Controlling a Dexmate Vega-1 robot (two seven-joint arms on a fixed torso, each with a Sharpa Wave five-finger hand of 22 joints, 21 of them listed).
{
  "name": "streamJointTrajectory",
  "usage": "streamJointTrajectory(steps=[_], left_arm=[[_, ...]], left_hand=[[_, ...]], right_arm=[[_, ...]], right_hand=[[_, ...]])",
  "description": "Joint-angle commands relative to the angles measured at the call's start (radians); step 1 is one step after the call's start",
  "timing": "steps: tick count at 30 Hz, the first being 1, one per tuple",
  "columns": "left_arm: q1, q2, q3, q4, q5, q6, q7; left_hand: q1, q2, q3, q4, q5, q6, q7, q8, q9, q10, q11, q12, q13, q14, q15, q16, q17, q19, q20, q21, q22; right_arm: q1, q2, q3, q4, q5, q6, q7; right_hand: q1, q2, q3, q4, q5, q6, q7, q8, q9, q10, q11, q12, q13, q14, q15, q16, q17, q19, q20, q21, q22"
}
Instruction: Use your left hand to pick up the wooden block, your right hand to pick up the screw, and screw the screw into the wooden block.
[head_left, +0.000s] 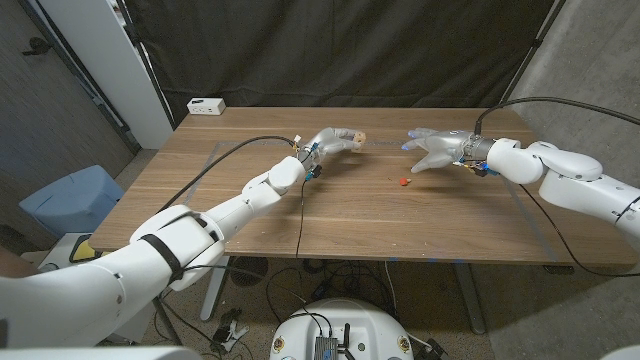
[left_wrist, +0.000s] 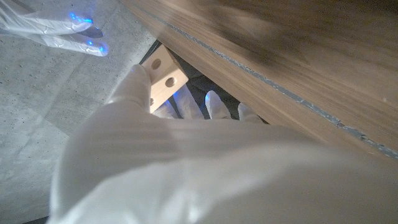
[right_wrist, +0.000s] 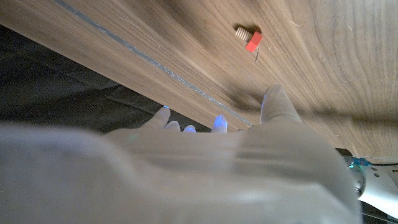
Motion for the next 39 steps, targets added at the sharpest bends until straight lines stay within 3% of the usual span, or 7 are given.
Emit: streamJointTrajectory(steps=[1, 13, 27, 39], left_arm=[[0.013, 0.001, -0.011, -0.009, -0.002, -0.008, 0.000], [-0.003, -0.027, -0.009, 0.055, -0.008, -0.037, 0.003], [-0.022, -0.045, 0.002, 0.089, -0.006, -0.045, -0.002], [0.003, -0.020, -0.001, 0.019, -0.004, -0.011, 0.003]], left_hand=[[-0.003, 0.009, 0.002, 0.005, 0.005, 0.003, 0.001, 0.005, 0.001, -0.001, -0.004, 0.001, 0.000, 0.004, -0.089, 0.003, 0.002, -0.001, -0.001, 0.005, 0.001], [-0.007, 0.010, 0.001, 0.006, 0.005, 0.007, 0.001, 0.005, 0.001, -0.001, -0.003, 0.002, -0.002, 0.005, -0.089, 0.003, 0.002, -0.001, 0.000, 0.005, 0.002], [-0.011, 0.012, 0.000, 0.007, 0.005, 0.012, 0.001, 0.006, 0.001, 0.002, -0.004, 0.004, -0.003, 0.007, -0.089, 0.003, 0.001, -0.003, 0.002, 0.005, 0.002], [-0.012, 0.013, 0.000, 0.006, 0.005, 0.014, 0.001, 0.007, 0.001, 0.003, -0.004, 0.006, -0.004, 0.006, -0.086, 0.002, 0.001, -0.003, 0.001, 0.005, 0.002]], right_arm=[[0.052, 0.024, -0.012, 0.062, -0.053, 0.130, 0.054], [0.101, 0.054, -0.030, 0.130, -0.045, 0.194, 0.127], [0.121, 0.078, -0.048, 0.177, -0.060, 0.224, 0.140], [0.160, 0.109, -0.078, 0.226, -0.095, 0.264, 0.130]], right_hand=[[0.016, -0.003, 0.006, -0.001, 0.000, -0.003, -0.001, 0.001, 0.003, -0.016, -0.005, 0.001, 0.003, 0.005, 0.001, 0.006, 0.005, 0.011, 0.002, 0.007, 0.003], [0.028, -0.033, 0.002, 0.007, 0.001, -0.044, 0.000, -0.011, 0.006, -0.073, 0.014, -0.009, 0.005, -0.017, 0.011, -0.003, 0.008, 0.001, 0.016, -0.002, 0.004], [0.024, -0.048, -0.001, 0.019, 0.002, -0.091, 0.000, -0.020, 0.012, -0.130, 0.025, -0.009, 0.007, -0.065, 0.032, -0.014, 0.014, -0.020, 0.022, -0.007, 0.005], [0.017, -0.046, 0.000, 0.028, 0.003, -0.109, 0.000, -0.018, 0.017, -0.159, 0.034, -0.006, 0.009, -0.096, 0.037, -0.014, 0.018, -0.043, 0.017, -0.011, 0.006]])
